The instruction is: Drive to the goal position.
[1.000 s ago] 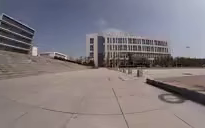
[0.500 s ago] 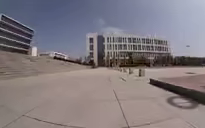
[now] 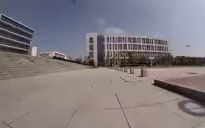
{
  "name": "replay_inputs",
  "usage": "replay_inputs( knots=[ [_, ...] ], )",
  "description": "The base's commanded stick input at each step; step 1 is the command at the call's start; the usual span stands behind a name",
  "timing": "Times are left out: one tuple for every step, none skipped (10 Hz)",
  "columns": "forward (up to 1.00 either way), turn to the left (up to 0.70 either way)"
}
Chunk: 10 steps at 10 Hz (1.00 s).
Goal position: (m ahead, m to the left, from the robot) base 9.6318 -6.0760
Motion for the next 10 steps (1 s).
replay_inputs(
  knots=[
    [0.56,0.00],
    [0.56,0.00],
    [0.56,0.00],
    [0.56,0.00],
    [0.55,0.00],
    [0.56,0.00],
    [0.55,0.00],
    [0.55,0.00],
    [0.55,0.00],
    [0.55,0.00]
  ],
)
